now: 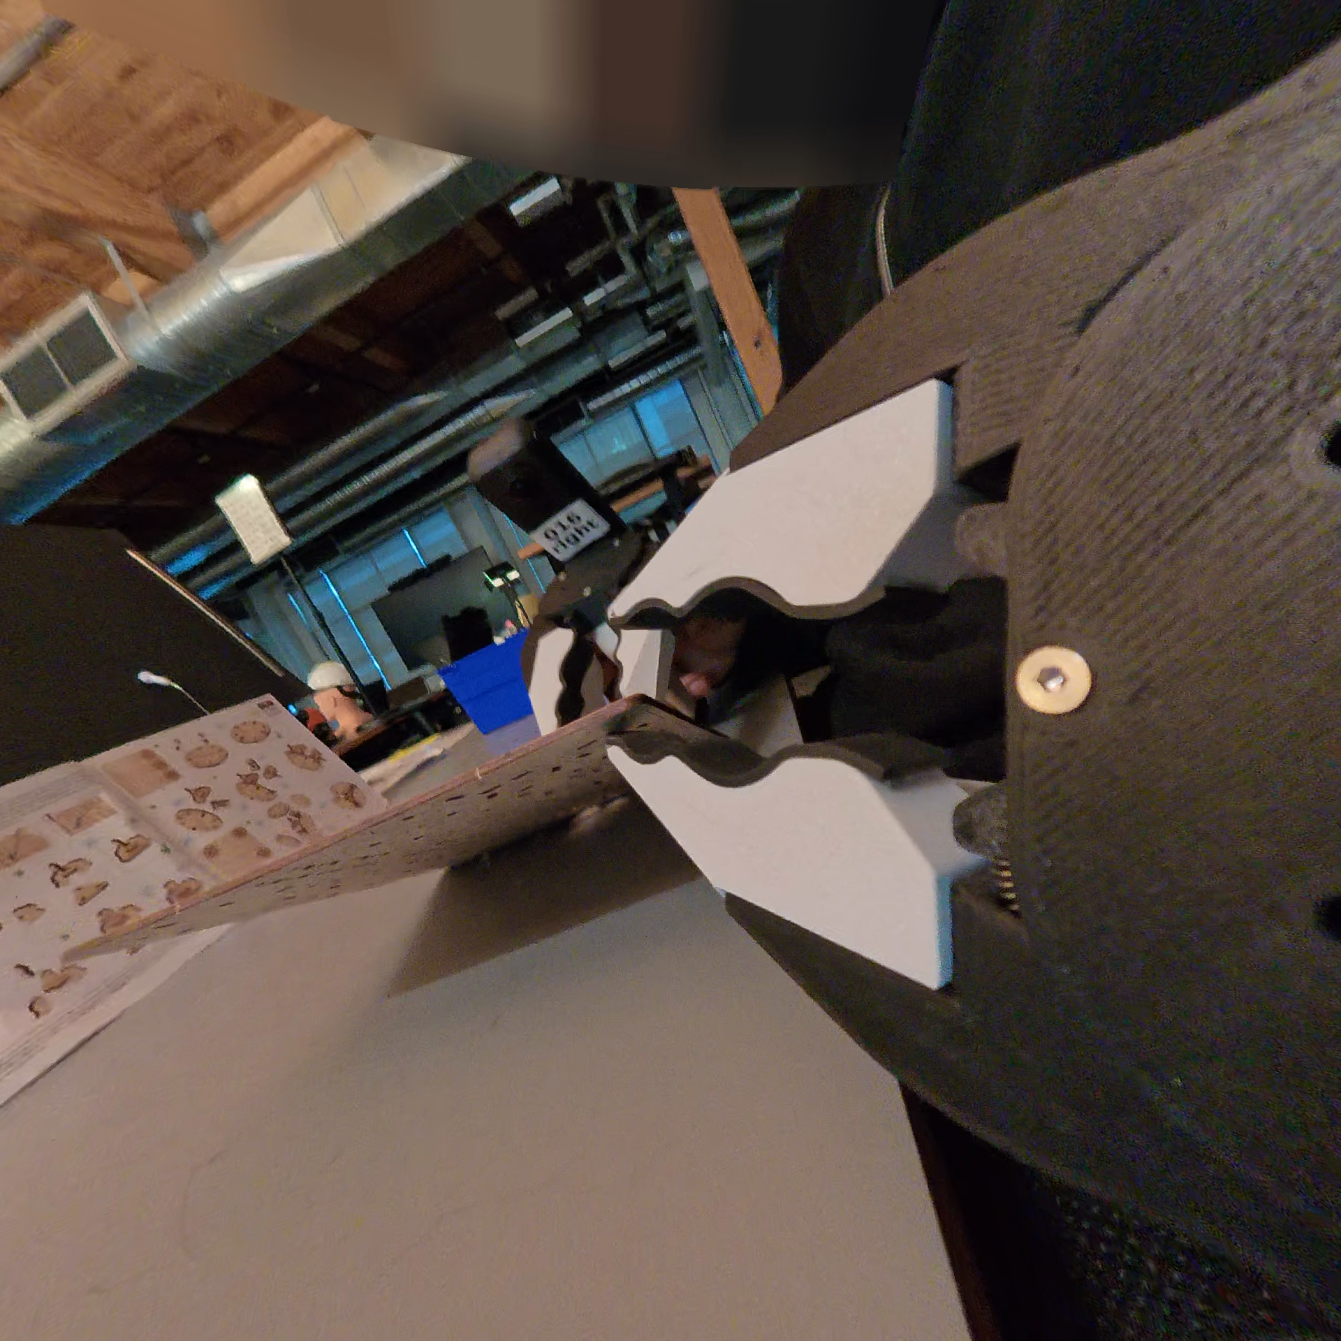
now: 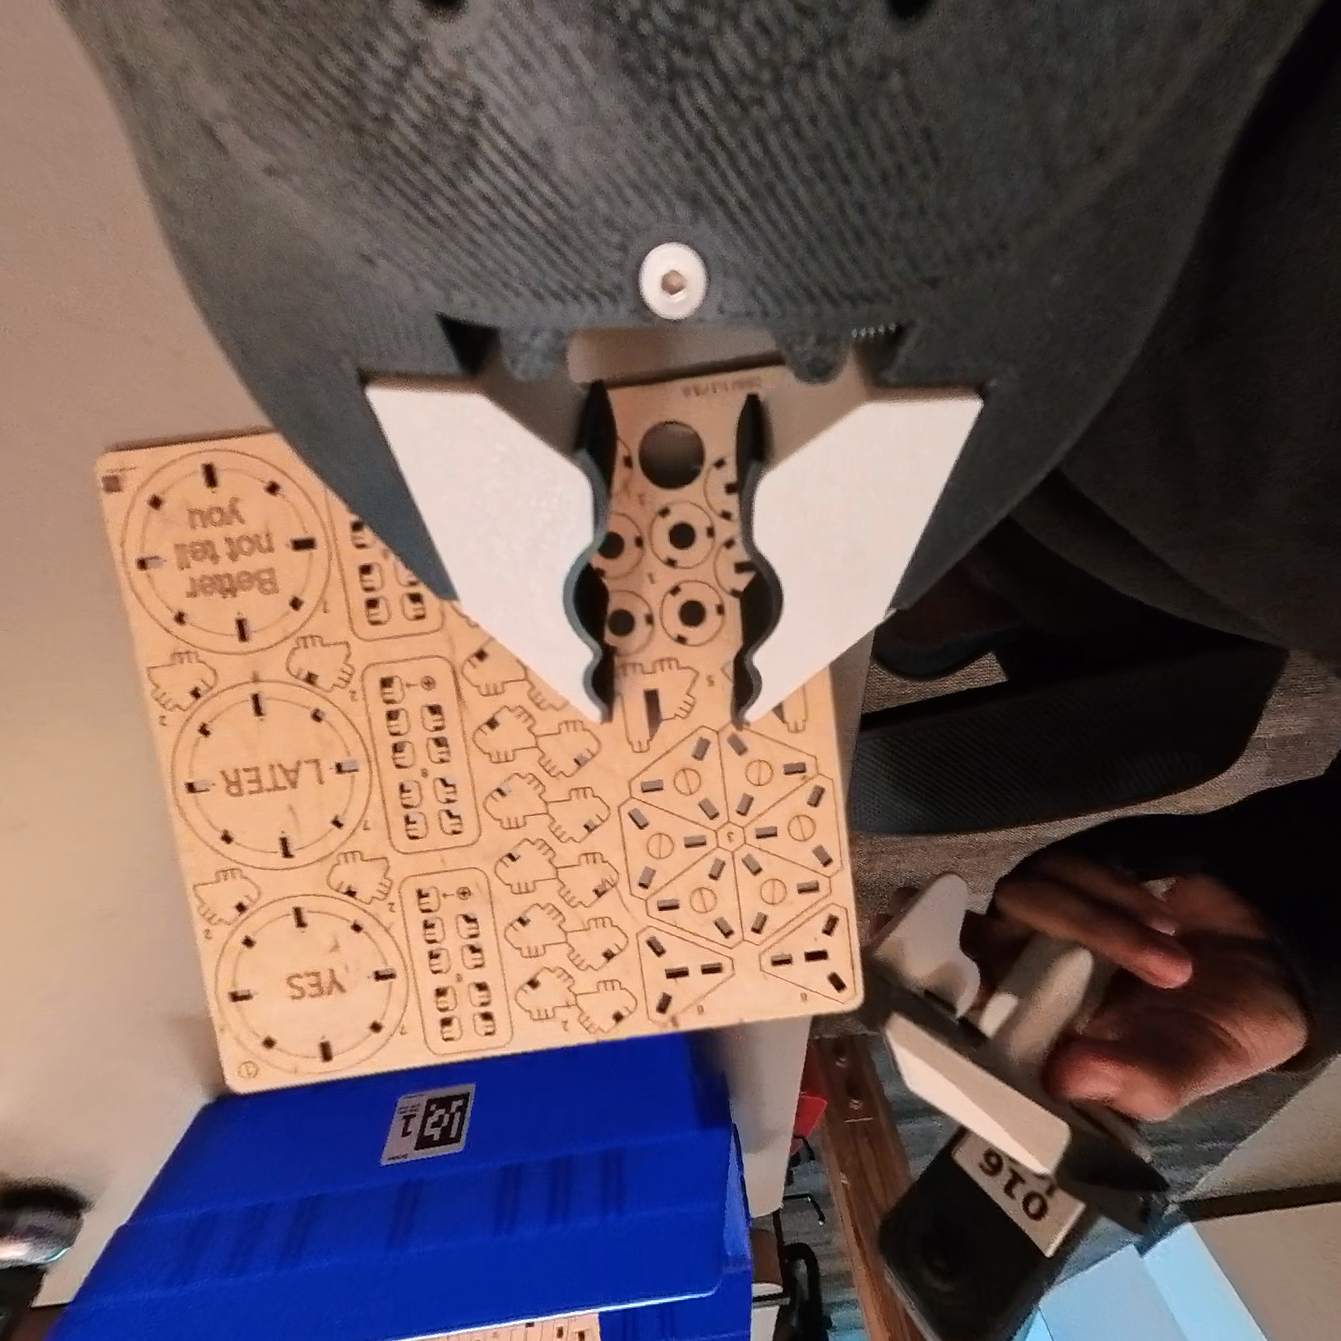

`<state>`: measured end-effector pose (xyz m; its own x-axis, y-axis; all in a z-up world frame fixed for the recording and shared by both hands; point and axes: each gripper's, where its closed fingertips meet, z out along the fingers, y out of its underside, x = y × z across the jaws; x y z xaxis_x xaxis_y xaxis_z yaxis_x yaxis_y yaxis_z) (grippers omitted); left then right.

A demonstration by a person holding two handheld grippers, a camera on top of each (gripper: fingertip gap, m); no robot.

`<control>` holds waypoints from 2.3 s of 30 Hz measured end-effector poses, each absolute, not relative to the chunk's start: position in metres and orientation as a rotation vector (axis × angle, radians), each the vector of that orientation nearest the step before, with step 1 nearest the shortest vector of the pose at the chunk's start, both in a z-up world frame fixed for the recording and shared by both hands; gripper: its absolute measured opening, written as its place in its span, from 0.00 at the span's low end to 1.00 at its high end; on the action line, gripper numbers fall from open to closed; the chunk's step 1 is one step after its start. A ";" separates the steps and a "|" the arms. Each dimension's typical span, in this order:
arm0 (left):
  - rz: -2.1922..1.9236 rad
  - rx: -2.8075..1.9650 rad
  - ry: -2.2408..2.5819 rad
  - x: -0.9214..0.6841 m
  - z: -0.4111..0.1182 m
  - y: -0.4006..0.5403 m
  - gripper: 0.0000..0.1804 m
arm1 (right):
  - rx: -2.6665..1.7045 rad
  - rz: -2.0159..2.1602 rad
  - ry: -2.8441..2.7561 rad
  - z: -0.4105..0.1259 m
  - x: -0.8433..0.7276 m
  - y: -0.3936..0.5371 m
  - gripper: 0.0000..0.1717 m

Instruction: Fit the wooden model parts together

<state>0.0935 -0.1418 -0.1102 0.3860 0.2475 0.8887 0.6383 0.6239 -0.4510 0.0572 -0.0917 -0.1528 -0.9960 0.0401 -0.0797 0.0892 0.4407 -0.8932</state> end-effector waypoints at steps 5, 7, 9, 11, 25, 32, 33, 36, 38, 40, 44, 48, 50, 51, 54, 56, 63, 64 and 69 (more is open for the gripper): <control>-0.180 -1.079 -1.254 0.088 -0.129 -0.130 0.12 | 0.080 -1.621 2.660 -0.155 0.060 -0.092 0.16; -0.132 -1.088 -1.269 0.085 -0.131 -0.132 0.06 | 0.083 -1.631 2.650 -0.154 0.060 -0.092 0.16; -0.122 -1.080 -1.272 0.084 -0.131 -0.132 0.04 | 0.094 -1.635 2.636 -0.153 0.059 -0.092 0.16; -0.131 -1.074 -1.277 0.083 -0.132 -0.132 0.04 | 0.097 -1.637 2.635 -0.153 0.059 -0.092 0.16; -0.125 -1.060 -1.292 0.080 -0.135 -0.134 0.03 | 0.010 -1.819 2.583 -0.134 0.064 -0.088 0.18; -0.097 -1.049 -1.308 0.077 -0.135 -0.137 0.03 | -0.232 -1.936 2.773 -0.135 0.074 -0.094 0.29; -0.087 -1.052 -1.307 0.076 -0.135 -0.137 0.03 | -0.303 -1.946 2.844 -0.137 0.076 -0.096 0.28; -0.081 -1.040 -1.299 0.075 -0.133 -0.136 0.03 | -0.517 -1.991 3.039 -0.142 0.077 -0.100 0.25; -0.079 -1.034 -1.296 0.074 -0.132 -0.136 0.03 | -0.645 -1.997 3.130 -0.144 0.078 -0.101 0.20; -0.079 -1.028 -1.293 0.073 -0.132 -0.135 0.03 | -0.724 -1.973 3.201 -0.148 0.078 -0.102 0.17; -0.075 -1.018 -1.284 0.072 -0.130 -0.135 0.03 | -0.766 -1.917 3.275 -0.153 0.074 -0.101 0.13; -0.077 -1.004 -1.269 0.071 -0.128 -0.135 0.04 | -0.741 -1.934 3.265 -0.151 0.073 -0.100 0.08; -0.088 -0.985 -1.261 0.070 -0.128 -0.135 0.04 | -0.720 -1.965 3.257 -0.148 0.072 -0.100 0.06; -0.101 -0.971 -1.250 0.070 -0.128 -0.135 0.06 | -0.708 -1.985 3.253 -0.145 0.071 -0.099 0.04; -0.148 -0.932 -1.198 0.069 -0.125 -0.129 0.12 | -0.690 -1.983 3.243 -0.145 0.071 -0.099 0.04; -0.159 -0.946 -1.190 0.067 -0.128 -0.122 0.17 | -0.698 -1.985 3.252 -0.145 0.071 -0.099 0.05; -0.133 -1.064 -1.204 0.066 -0.138 -0.110 0.14 | -0.720 -2.013 3.272 -0.141 0.070 -0.099 0.04; -0.138 -1.074 -1.205 0.066 -0.139 -0.108 0.13 | -0.725 -2.009 3.277 -0.142 0.070 -0.099 0.04; -0.173 -1.041 -1.199 0.063 -0.136 -0.102 0.06 | -0.773 -2.009 3.321 -0.143 0.067 -0.099 0.04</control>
<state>0.0625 -0.1016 -0.1356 0.4093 0.3944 0.8227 0.6105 0.5517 -0.5682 0.0672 -0.0986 -0.1425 -0.6210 0.0932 0.7783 -0.6460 0.5015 -0.5755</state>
